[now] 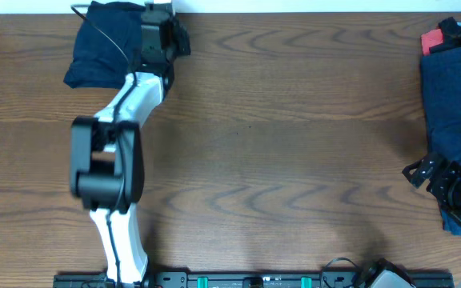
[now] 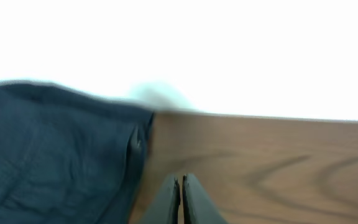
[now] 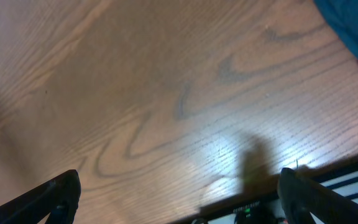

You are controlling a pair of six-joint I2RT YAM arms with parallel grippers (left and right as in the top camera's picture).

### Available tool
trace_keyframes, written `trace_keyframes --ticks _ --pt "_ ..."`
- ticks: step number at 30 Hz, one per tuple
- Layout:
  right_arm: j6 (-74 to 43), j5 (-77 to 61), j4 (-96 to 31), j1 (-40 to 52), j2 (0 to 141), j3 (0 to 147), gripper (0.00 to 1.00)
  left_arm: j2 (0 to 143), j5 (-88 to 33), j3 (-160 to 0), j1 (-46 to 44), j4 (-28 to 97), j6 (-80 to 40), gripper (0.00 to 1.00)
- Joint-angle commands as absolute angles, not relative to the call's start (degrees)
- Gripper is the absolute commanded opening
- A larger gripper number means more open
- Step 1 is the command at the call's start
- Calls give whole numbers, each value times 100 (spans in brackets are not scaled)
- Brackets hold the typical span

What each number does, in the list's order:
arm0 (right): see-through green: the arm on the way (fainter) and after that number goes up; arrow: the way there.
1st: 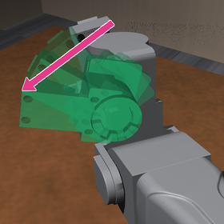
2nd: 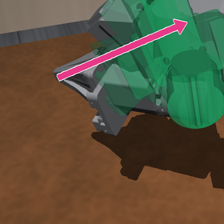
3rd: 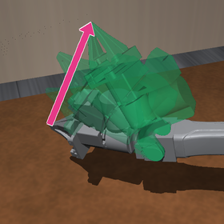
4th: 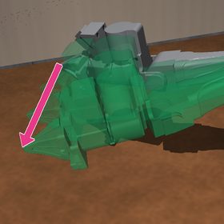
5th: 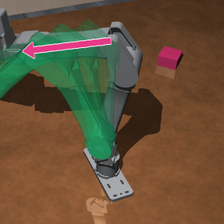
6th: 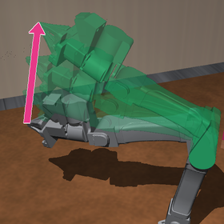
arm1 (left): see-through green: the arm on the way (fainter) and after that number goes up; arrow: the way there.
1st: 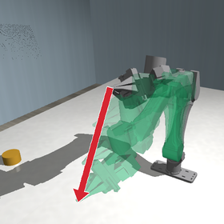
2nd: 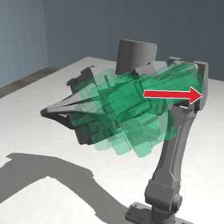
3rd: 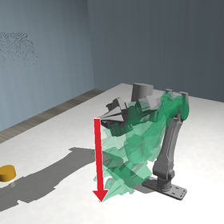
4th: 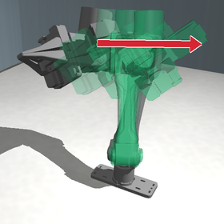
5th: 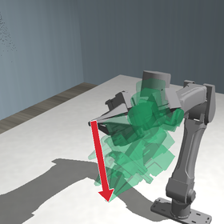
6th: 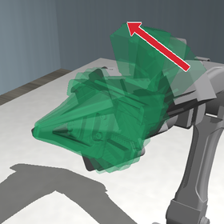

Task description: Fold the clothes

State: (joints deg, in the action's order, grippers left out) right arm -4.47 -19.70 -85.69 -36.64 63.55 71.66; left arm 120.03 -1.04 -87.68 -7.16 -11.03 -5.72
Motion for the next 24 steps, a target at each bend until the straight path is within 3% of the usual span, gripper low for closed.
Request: trace_keyframes --ticks 1,12,24 --pt "-349 -1988 -8595 -3667 6377 7210 99 11369 -89 -8825 -543 -642 -464 6" --pt "-266 -1992 -8565 -3667 6377 7210 99 11330 58 -8825 510 880 -172 6" --pt "-266 -1992 -8637 -3667 6377 7210 99 12348 43 -8823 690 1173 -176 6"
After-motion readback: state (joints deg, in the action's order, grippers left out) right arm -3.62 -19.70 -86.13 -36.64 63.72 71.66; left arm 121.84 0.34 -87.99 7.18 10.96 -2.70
